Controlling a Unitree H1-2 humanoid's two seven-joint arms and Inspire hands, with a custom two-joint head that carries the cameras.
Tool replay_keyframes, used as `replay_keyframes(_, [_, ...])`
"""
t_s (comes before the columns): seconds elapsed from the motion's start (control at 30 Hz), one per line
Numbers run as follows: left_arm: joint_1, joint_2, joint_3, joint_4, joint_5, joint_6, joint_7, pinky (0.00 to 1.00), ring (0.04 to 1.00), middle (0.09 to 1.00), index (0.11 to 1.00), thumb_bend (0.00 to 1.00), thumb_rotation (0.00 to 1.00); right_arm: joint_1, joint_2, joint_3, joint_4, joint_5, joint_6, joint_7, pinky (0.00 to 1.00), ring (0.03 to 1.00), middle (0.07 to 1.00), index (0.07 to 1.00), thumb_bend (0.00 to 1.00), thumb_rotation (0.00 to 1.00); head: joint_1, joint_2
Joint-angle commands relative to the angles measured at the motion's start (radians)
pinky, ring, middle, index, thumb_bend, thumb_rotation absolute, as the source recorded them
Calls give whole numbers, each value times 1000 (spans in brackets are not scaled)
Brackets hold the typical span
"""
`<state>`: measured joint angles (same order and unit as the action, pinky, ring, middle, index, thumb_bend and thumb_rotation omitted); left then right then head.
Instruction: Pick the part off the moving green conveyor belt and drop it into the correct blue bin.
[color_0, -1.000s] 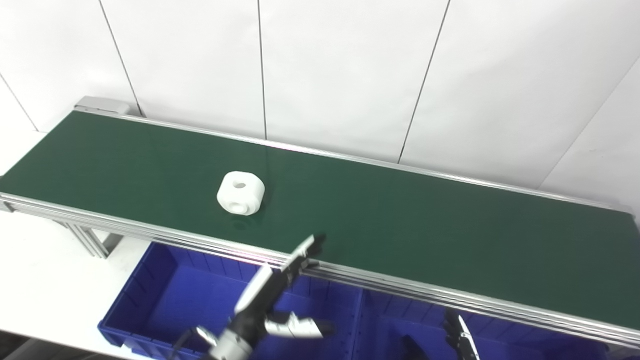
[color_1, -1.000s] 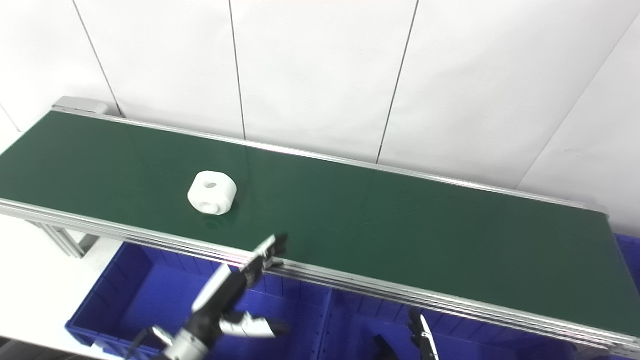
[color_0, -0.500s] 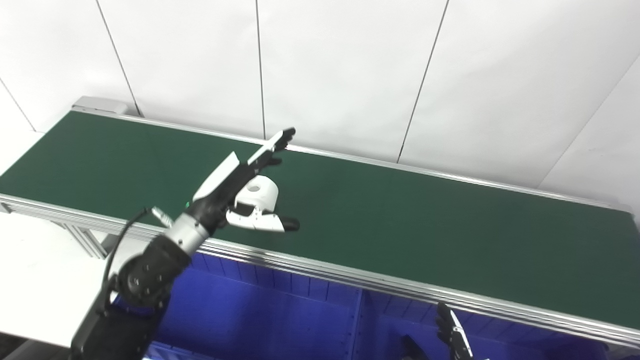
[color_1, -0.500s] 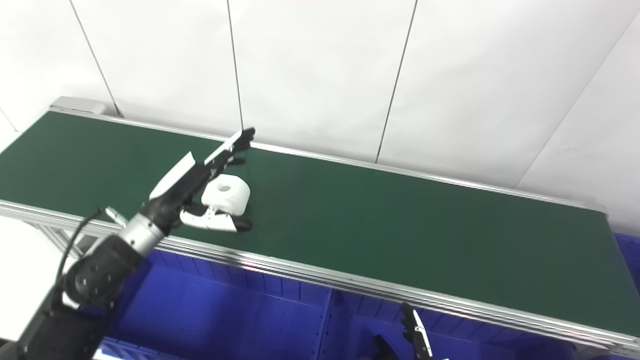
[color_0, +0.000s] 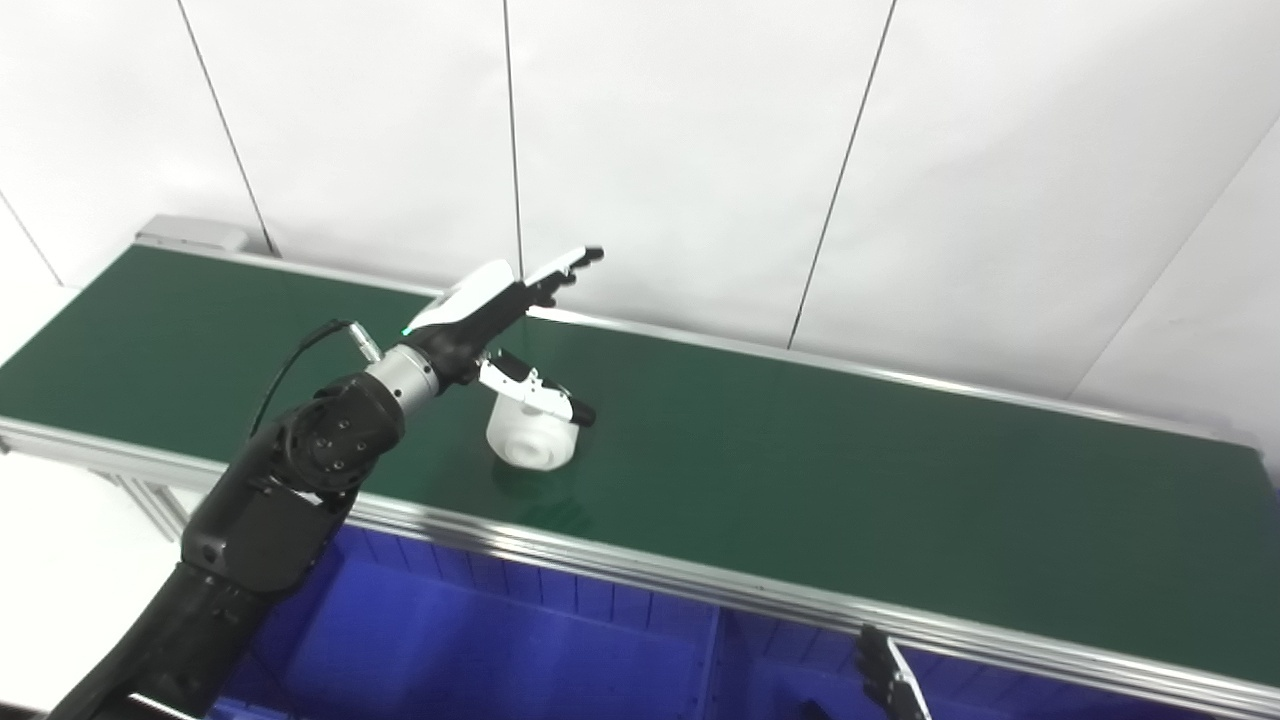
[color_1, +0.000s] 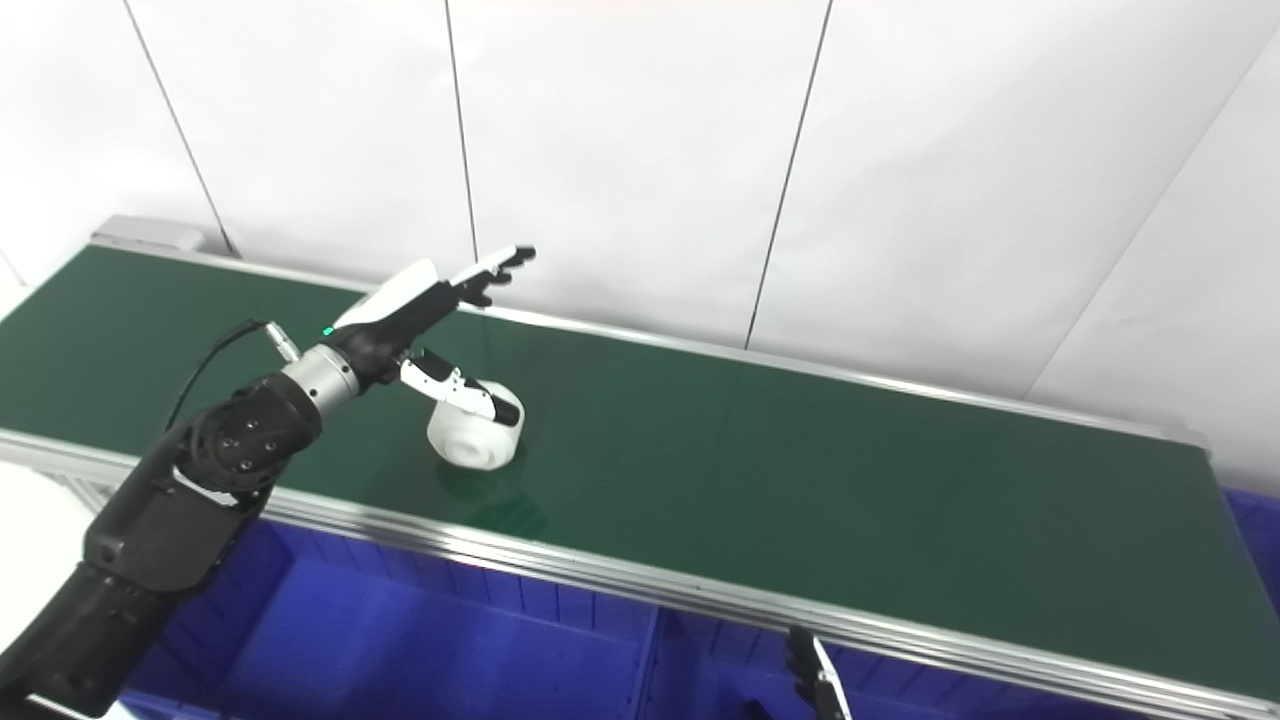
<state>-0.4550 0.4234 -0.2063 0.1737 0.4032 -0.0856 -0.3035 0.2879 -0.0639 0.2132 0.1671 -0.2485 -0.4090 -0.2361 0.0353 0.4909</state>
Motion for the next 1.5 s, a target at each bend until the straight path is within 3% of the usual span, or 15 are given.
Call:
replay_keyframes(0.0, [-69,23,-9,20,31,-32,13,811,937,987,974,771,332,-13,-4,5,-17,12,-61,-19,881,886,894,905,907,497,2,1])
replay_keyframes(0.1, [-90,15,-27,65,59,-32,18,823,931,980,963,805,281,-16,-12,15,-14,7,-60,-32,881,887,899,908,907,508,2,1])
replay_keyframes(0.27, [-119,5,-79,144,111,-60,22,923,952,975,950,848,210,-14,-16,24,-20,1,-61,-48,875,884,899,909,905,514,1,1])
replay_keyframes(0.43, [-121,8,-130,162,165,-52,15,971,974,983,932,905,161,-15,-22,32,-18,3,-61,-61,867,879,894,909,906,517,4,1])
replay_keyframes(0.63, [-96,-4,-142,186,163,-45,10,999,985,993,921,921,121,-16,-25,34,-22,13,-60,-60,871,877,890,907,904,507,3,6])
replay_keyframes(0.7, [-84,-13,-144,195,165,-53,24,976,968,981,910,908,99,-16,-27,33,-23,16,-61,-58,871,877,892,909,902,511,4,7])
replay_keyframes(0.77, [-76,-28,-141,222,156,-72,43,866,914,929,877,846,23,-15,-29,32,-24,20,-61,-56,869,876,891,910,901,512,5,8])
replay_keyframes(0.93, [-70,-63,-123,286,105,-94,42,752,828,849,828,769,0,-12,-33,31,-30,22,-61,-55,861,873,889,909,896,514,4,11])
replay_keyframes(1.0, [-68,-81,-113,321,73,-119,50,650,699,730,743,693,0,-12,-36,32,-30,15,-61,-60,856,870,888,910,892,519,6,12])
replay_keyframes(1.03, [-67,-90,-107,338,62,-137,64,582,625,594,630,599,0,-12,-38,33,-30,18,-61,-60,857,872,890,910,889,517,5,12])
replay_keyframes(1.13, [-60,-116,-88,377,39,-198,115,506,552,493,540,529,0,-11,-39,31,-31,16,-61,-62,854,868,887,907,890,519,7,15])
replay_keyframes(1.47, [-52,-213,-29,488,2,-290,270,490,534,477,516,515,0,-3,-42,32,-43,12,-61,-63,849,872,890,909,877,521,4,20])
